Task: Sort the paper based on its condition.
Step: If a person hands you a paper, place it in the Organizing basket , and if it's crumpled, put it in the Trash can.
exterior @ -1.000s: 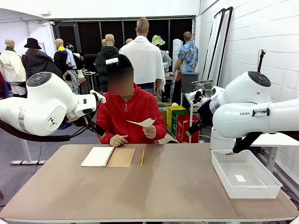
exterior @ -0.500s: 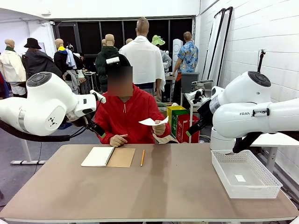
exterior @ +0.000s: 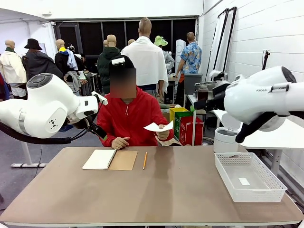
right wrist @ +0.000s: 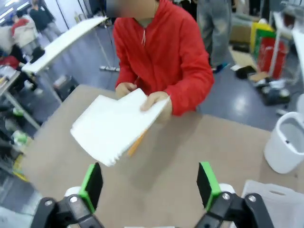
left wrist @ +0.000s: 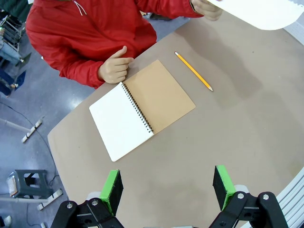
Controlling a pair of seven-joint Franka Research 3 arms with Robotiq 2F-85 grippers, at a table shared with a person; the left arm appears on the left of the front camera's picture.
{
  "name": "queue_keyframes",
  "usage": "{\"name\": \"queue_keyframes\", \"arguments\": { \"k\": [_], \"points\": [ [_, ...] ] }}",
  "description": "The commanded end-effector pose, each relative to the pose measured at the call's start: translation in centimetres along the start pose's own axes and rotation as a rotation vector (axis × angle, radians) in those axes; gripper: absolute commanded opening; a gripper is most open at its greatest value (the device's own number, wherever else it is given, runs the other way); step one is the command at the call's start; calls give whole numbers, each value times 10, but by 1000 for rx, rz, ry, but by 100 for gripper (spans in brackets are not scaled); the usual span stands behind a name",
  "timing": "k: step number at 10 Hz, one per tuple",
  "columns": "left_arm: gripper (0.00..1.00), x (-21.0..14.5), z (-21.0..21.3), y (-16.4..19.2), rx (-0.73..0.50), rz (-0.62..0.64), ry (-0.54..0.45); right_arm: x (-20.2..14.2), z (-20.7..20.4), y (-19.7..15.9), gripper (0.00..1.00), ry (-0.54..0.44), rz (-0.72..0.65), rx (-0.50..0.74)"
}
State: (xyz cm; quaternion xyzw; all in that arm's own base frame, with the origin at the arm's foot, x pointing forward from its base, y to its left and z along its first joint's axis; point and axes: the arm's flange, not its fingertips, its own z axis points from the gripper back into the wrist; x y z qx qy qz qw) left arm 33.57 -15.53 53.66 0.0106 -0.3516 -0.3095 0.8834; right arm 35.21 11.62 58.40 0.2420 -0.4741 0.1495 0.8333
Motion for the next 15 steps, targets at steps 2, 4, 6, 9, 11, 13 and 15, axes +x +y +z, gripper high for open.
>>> {"name": "queue_keyframes", "arguments": {
  "k": [2, 4, 6, 9, 11, 13, 15],
  "points": [
    [100, 0, 0, 0, -1, -5, 3, -5, -21, -27, 100, -157, -186, 106],
    [100, 0, 0, 0, -1, -5, 3, -1, -38, -32, 100, -67, -180, 90],
    [100, 0, 0, 0, -1, -5, 3, -1, -16, -27, 100, -98, -186, 80],
    [100, 0, 0, 0, -1, -5, 3, -1, -16, -27, 100, -98, -186, 80],
    [100, 0, 0, 0, -1, -5, 3, -1, -16, -27, 100, -98, -186, 80],
    [100, 0, 0, 0, -1, -5, 3, 7, -34, -30, 100, -35, -271, 95],
    [100, 0, 0, 0, -1, -5, 3, 4, -62, -31, 100, 69, -436, 100]
  ]
}}
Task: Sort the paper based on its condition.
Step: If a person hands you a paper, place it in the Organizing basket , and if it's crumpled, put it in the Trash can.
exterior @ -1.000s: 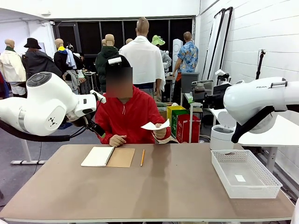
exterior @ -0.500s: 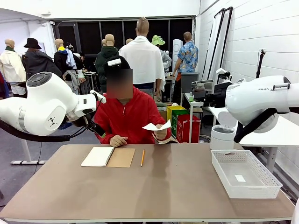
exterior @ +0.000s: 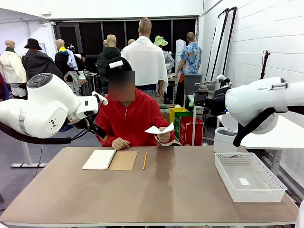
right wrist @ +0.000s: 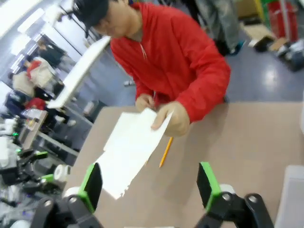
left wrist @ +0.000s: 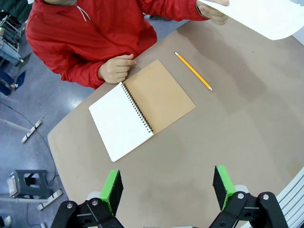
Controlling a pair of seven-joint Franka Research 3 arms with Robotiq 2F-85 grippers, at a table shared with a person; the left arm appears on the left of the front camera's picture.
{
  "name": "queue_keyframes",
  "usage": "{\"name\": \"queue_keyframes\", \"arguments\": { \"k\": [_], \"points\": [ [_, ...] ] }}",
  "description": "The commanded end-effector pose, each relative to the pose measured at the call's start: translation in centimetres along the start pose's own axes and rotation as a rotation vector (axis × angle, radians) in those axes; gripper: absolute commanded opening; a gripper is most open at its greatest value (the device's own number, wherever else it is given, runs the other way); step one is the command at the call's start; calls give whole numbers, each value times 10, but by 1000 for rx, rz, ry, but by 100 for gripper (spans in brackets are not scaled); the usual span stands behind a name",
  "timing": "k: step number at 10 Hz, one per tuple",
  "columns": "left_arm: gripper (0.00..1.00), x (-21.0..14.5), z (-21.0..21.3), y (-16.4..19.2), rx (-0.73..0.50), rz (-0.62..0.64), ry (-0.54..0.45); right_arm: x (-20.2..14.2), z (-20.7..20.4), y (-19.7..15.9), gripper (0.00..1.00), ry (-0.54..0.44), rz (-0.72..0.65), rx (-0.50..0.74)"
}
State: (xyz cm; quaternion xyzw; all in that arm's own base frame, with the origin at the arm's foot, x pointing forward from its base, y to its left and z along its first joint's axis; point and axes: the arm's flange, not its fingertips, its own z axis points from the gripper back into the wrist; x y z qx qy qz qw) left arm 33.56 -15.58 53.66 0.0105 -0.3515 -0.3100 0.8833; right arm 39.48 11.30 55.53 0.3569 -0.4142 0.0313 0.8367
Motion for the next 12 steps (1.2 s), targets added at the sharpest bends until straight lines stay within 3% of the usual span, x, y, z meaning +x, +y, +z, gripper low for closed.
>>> {"name": "queue_keyframes", "arguments": {
  "k": [1, 4, 8, 10, 11, 12],
  "points": [
    [100, 0, 0, 0, 0, -4, 3, 6, -29, -5, 100, 75, -171, -27],
    [100, 0, 0, 0, 0, -4, 3, 0, -60, -31, 100, 164, -420, -72],
    [100, 0, 0, 0, 0, -4, 3, -6, -114, -59, 100, 334, -692, 14],
    [100, 0, 0, 0, 0, -4, 3, -2, -127, -62, 100, 345, -742, 52],
    [100, 0, 0, 0, 0, -4, 3, -13, -95, -53, 100, 341, -682, 4],
    [100, 0, 0, 0, 0, -4, 3, -13, -95, -53, 100, 341, -682, 4]
  ]
}}
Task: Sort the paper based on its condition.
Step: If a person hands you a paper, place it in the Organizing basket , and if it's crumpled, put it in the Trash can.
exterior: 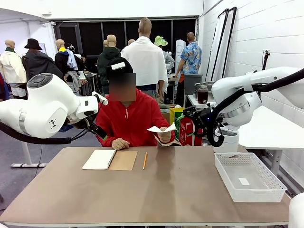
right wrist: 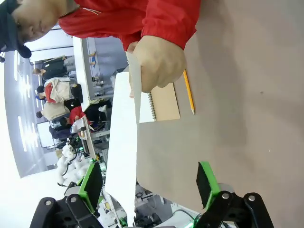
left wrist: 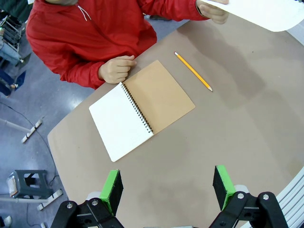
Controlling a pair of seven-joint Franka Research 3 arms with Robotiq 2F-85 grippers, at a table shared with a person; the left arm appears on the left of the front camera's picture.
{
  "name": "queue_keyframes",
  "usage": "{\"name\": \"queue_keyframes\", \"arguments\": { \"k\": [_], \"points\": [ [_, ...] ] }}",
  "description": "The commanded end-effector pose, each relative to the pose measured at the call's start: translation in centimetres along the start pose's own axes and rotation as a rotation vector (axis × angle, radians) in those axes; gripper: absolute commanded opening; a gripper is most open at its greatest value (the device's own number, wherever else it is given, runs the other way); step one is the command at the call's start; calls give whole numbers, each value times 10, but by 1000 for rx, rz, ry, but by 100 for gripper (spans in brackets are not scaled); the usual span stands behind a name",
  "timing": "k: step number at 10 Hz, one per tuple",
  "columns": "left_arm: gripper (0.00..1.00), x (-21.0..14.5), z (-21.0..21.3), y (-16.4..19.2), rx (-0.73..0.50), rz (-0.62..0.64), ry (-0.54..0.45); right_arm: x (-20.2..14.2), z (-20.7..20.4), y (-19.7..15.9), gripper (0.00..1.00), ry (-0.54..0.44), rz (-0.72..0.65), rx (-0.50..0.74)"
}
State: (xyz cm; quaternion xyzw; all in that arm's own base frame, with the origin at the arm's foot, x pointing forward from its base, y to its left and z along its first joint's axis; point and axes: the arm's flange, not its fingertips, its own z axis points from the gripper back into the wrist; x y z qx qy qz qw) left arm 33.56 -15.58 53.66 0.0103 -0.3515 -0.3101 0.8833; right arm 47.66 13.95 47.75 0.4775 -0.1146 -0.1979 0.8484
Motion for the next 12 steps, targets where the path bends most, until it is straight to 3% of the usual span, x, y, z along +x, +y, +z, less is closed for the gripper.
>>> {"name": "queue_keyframes", "arguments": {
  "k": [1, 4, 12],
  "points": [
    [100, 0, 0, 0, 0, -4, 3, -5, 6, -4, 100, -14, 31, -20],
    [100, 0, 0, 0, 0, -4, 3, 0, 1, -2, 100, -2, 10, -8],
    [100, 0, 0, 0, 0, -4, 3, 19, -34, -9, 100, 180, -153, 75]
  ]
}}
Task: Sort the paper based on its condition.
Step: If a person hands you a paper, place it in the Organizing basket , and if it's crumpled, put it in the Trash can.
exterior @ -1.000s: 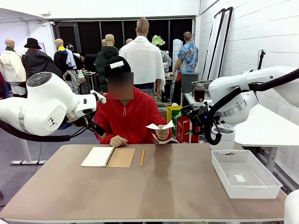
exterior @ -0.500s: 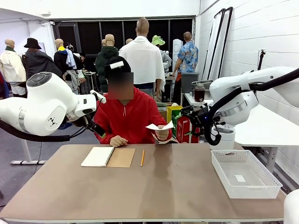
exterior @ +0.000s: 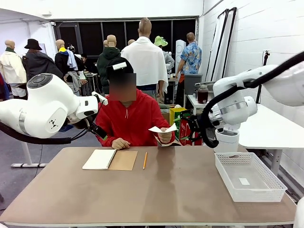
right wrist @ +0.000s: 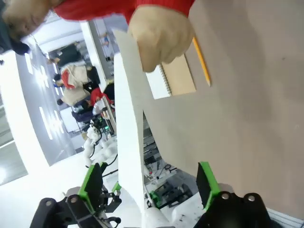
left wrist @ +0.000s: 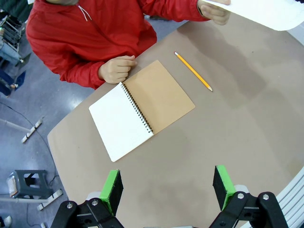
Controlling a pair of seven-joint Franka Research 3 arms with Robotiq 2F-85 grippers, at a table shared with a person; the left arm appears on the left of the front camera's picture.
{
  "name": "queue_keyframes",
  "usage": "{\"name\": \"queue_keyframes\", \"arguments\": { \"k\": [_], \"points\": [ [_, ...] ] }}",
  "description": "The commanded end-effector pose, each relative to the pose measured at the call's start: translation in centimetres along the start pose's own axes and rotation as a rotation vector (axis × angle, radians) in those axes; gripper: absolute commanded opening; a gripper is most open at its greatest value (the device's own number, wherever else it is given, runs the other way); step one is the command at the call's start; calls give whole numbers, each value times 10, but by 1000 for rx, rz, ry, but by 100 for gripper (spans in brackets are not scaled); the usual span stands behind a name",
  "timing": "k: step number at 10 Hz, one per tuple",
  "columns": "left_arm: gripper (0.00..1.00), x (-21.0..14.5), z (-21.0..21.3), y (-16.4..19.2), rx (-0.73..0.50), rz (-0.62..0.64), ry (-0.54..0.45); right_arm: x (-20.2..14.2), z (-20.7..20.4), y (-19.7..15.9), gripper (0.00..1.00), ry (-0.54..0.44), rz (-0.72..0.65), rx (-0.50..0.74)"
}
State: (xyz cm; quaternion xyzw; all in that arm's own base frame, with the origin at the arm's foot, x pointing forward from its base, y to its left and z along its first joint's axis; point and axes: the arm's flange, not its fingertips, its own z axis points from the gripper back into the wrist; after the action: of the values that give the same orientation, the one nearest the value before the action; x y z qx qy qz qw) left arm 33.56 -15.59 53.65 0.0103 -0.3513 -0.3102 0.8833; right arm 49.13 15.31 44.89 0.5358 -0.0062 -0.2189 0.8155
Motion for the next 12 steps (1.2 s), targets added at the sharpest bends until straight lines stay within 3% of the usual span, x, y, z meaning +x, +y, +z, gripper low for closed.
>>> {"name": "queue_keyframes", "arguments": {
  "k": [1, 4, 6, 8, 9, 10, 12],
  "points": [
    [100, 0, 0, 0, 1, -3, 2, 13, -6, 9, 100, 15, 6, -6],
    [100, 0, 0, 0, 1, -3, 2, 13, -13, 8, 100, 20, -20, -19],
    [100, 0, 0, 0, 1, -3, 2, 18, -10, 10, 73, -23, -6, -12],
    [100, 0, 0, 0, 1, -3, 2, 22, -12, 11, 73, -18, -2, 2],
    [100, 0, 0, 0, 1, -3, 2, 21, -12, 11, 54, -9, -27, 6],
    [100, 0, 0, 0, 1, -3, 2, 22, -14, 11, 45, 9, -48, 11],
    [100, 0, 0, 0, 1, -3, 2, 25, -18, 11, 45, 44, -71, 13]
  ]
}}
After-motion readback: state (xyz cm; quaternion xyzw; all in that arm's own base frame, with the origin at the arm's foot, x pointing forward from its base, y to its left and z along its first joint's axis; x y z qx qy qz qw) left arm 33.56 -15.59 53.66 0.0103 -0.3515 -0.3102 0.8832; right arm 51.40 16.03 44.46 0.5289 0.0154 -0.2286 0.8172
